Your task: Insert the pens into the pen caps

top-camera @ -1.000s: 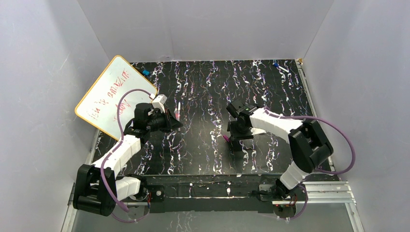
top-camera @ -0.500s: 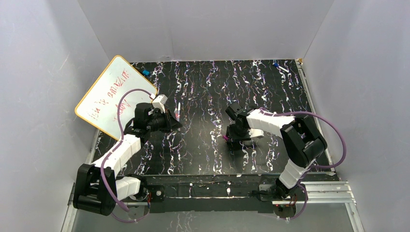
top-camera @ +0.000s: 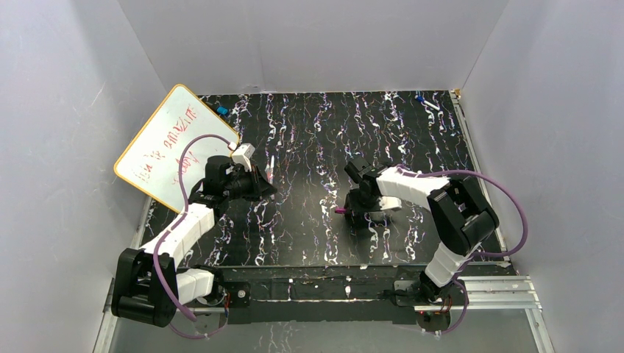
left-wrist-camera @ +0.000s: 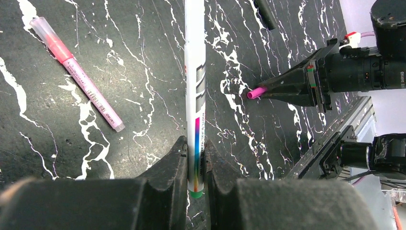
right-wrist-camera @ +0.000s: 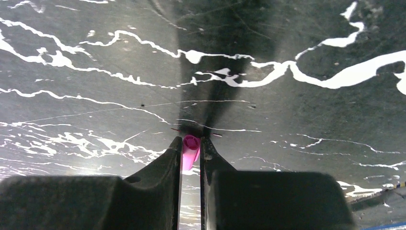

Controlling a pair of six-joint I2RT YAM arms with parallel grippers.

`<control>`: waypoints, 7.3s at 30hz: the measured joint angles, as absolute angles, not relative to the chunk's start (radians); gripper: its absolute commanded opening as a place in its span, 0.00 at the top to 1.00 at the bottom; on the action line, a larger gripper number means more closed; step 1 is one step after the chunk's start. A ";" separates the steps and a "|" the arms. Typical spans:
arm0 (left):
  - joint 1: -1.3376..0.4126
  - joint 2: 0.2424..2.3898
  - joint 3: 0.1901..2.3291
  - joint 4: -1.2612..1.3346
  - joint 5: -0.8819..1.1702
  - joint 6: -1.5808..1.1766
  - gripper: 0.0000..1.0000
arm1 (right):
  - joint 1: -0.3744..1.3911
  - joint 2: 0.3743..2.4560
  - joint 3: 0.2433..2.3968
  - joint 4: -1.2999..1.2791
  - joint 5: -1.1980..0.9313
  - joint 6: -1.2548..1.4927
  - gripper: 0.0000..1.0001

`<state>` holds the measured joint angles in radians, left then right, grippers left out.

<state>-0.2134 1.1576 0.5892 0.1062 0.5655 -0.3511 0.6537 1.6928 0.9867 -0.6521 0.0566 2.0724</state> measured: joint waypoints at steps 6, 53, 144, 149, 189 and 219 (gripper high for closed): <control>-0.214 1.162 0.589 0.124 0.603 -0.351 1.00 | 0.654 1.720 1.093 -0.678 0.213 1.921 0.99; -0.316 1.119 0.528 0.413 0.758 -0.415 1.00 | 0.818 1.639 1.655 -0.341 -0.042 0.314 0.99; -0.315 1.202 0.597 0.459 0.709 -0.208 1.00 | 0.845 1.510 1.419 -0.168 0.056 0.337 0.11; -0.315 1.234 0.593 0.528 0.785 -0.245 1.00 | 0.686 1.459 1.299 0.035 -0.117 0.365 0.16; -0.345 1.337 0.624 0.790 1.010 -0.494 1.00 | 0.617 1.588 1.246 0.429 -0.752 0.393 0.36; -0.327 1.468 0.824 0.706 1.102 -0.464 1.00 | 0.649 1.590 1.234 0.483 -0.636 0.316 0.99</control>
